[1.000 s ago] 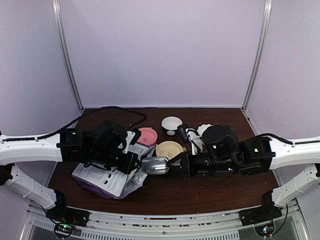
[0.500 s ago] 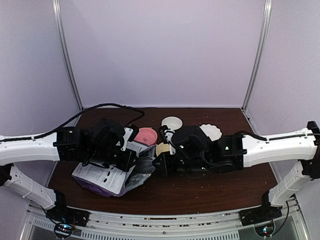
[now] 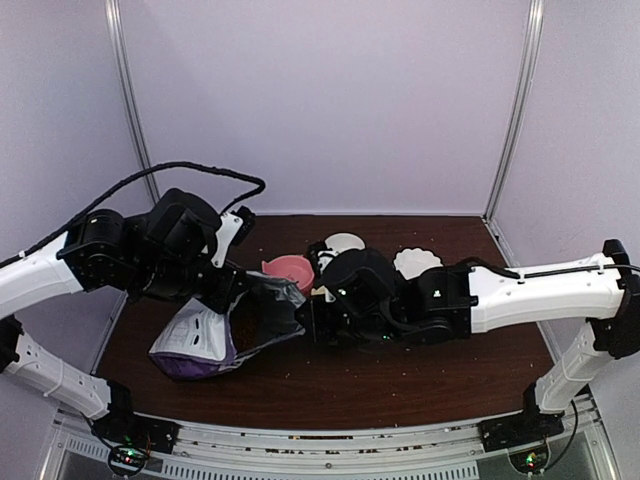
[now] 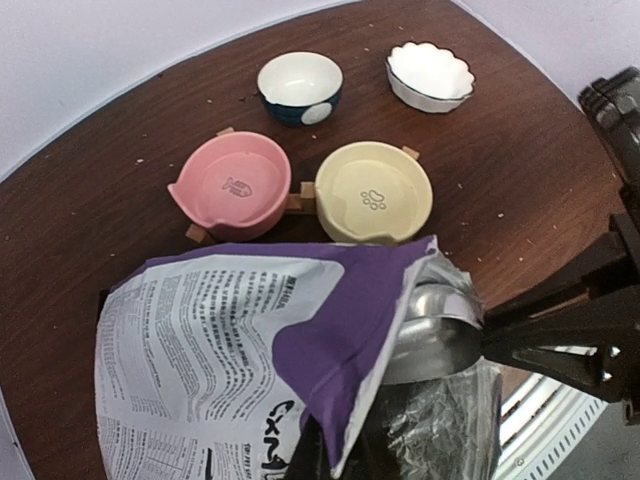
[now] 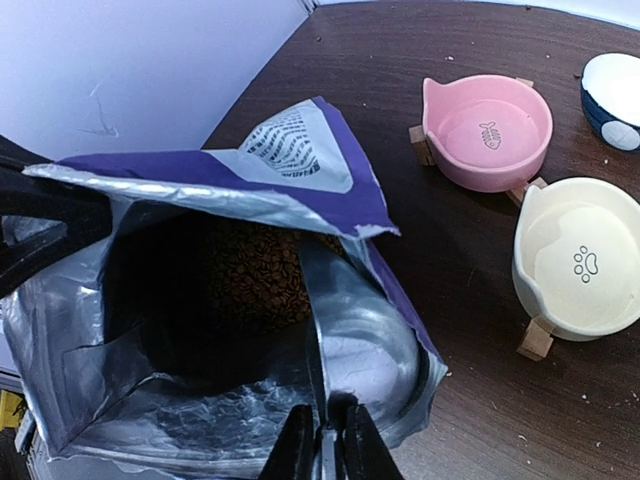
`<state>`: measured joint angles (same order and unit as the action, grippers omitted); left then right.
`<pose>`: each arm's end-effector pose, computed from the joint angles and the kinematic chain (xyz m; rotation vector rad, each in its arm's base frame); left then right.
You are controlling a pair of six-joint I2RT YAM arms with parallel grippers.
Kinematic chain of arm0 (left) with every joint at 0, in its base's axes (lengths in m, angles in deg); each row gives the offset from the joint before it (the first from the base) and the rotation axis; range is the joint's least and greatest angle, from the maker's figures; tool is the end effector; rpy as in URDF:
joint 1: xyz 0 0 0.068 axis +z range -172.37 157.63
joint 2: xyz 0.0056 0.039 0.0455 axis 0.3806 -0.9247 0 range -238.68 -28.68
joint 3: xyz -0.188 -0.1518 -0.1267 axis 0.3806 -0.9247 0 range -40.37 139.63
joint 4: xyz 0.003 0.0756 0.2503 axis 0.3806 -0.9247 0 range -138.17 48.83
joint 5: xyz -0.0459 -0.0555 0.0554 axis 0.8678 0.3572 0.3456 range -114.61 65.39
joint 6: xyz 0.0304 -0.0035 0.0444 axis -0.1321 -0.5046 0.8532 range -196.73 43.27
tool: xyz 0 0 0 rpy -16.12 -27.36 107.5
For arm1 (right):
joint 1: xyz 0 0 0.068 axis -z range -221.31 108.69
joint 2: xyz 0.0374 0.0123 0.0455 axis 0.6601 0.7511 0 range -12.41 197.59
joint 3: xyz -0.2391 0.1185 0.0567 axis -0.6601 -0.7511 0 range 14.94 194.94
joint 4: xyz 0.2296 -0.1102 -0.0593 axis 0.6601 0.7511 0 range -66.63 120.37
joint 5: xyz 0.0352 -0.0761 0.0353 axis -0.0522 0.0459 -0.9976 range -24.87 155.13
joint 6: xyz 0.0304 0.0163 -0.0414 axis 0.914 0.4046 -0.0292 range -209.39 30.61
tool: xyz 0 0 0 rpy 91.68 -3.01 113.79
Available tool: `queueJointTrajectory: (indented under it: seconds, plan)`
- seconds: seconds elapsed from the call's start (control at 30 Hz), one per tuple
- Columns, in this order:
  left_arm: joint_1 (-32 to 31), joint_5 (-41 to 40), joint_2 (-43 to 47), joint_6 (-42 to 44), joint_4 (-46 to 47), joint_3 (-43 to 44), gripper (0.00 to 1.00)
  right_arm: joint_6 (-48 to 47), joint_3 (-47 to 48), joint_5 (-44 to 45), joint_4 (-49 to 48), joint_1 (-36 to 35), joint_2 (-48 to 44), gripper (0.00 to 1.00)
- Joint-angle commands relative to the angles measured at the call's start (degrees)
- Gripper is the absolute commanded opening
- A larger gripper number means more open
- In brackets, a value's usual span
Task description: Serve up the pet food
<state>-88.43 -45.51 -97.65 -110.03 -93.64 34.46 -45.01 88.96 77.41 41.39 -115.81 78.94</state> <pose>0.1077 -0.2111 0.3668 0.4975 2.3046 -0.4326 0.1053 0.3514 0.2988 -0.4800 2.2825 0.9086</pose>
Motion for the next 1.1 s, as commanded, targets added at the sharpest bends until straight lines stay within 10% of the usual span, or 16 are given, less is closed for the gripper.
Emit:
queueJointTrajectory:
  seconds: [0.0, 0.2, 0.43, 0.5, 0.83, 1.07]
  plan:
    - [-0.5, 8.4, -1.4, 3.8, 11.9, 2.4, 0.00, -0.4, -0.6, 4.9, 5.8, 1.1, 0.6, 0.00]
    - [-0.9, 20.1, -2.7, 1.1, 27.2, -1.3, 0.03, -2.7, -2.8, 0.2, -4.7, 2.1, 3.2, 0.00]
    - [0.1, 9.0, 1.6, 1.1, 18.7, -1.0, 0.77, -5.0, -4.3, 0.3, -7.5, 3.9, 6.1, 0.00]
    - [3.9, 8.4, 4.4, 0.5, 15.9, -3.5, 0.86, -5.2, -5.7, 0.7, -8.3, 4.2, 5.8, 0.00]
    - [37.3, 25.7, 13.8, -1.5, 22.9, -30.1, 0.95, -5.1, -9.5, -0.1, -13.8, 4.7, 5.4, 0.00]
    - [45.4, 32.9, 10.5, -1.9, 30.5, -38.9, 0.82, -5.1, -9.7, -0.4, -14.0, 4.7, 5.4, 0.00]
